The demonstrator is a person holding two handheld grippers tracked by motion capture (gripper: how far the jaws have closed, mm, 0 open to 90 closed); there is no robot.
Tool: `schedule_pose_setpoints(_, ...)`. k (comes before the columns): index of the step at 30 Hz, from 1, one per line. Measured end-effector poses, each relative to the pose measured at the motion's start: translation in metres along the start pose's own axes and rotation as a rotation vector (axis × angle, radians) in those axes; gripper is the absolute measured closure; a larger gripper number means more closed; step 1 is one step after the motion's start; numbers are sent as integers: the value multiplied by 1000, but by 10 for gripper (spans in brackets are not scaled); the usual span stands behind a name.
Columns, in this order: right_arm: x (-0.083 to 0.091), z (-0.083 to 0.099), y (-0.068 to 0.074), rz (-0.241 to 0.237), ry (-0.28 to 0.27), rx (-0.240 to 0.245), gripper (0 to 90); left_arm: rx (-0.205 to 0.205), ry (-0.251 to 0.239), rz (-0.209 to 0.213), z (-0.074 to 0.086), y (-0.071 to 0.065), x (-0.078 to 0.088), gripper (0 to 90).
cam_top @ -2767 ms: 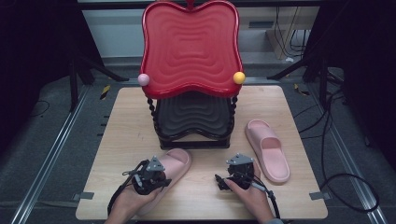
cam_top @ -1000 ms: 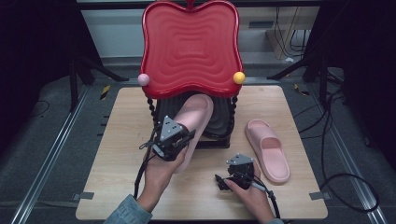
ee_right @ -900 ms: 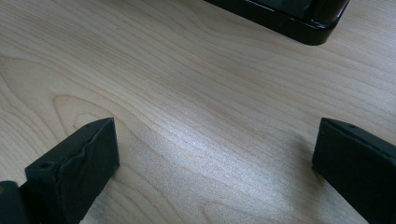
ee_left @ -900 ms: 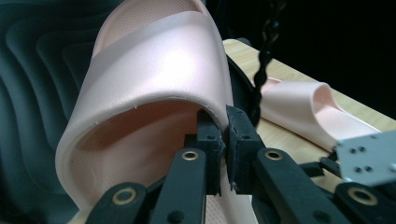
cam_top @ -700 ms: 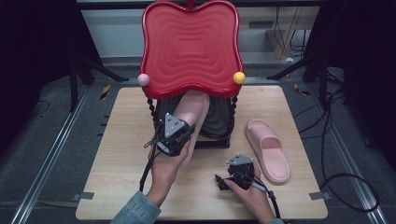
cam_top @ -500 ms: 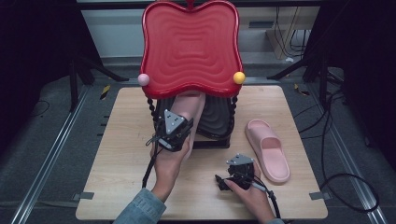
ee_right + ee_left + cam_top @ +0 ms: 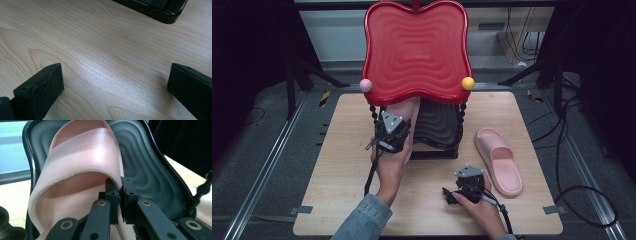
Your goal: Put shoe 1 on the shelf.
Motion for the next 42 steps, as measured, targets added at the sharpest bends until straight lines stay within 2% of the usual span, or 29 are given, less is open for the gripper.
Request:
schedule_pose_setpoints(5,0,0,0,0,0,1,8,15,24,11,2,0,-8,850)
schedule_pose_setpoints(19,0,0,0,-2,0,3,8,-2,76,27,1,-8,-18,839)
schedule_pose_setpoints(25,0,0,0,-6,0,0,8,-18,107,64,1,-10,-22,807)
schedule_pose_setpoints(27,1,0,0,-6,0,0,8,-12,117,83,2,-10,-22,773)
schedule_pose_setpoints(32,1,0,0,-5,0,0,8,-17,108,111,2,-10,-13,696)
schedule_pose_setpoints(33,1,0,0,-6,0,0,8,-31,104,110,2,-9,-12,683)
schedule_pose_setpoints(35,1,0,0,-5,1,1,8,-34,118,144,5,-9,-8,655)
schedule_pose_setpoints(37,1,0,0,-5,1,1,8,-44,122,151,6,-8,-6,632)
schedule_pose_setpoints(42,1,0,0,-4,1,1,8,-142,107,176,14,0,15,599)
Point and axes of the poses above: each handheld gripper's, and its own axes: x roughly backward along the jaws, z roughly out of its underside, y roughly to its left, the point moved 6 cm from there along -x, roughly forward along the jaws, and after that the axes turned 11 degrees about -z, right-handed, at the moved point
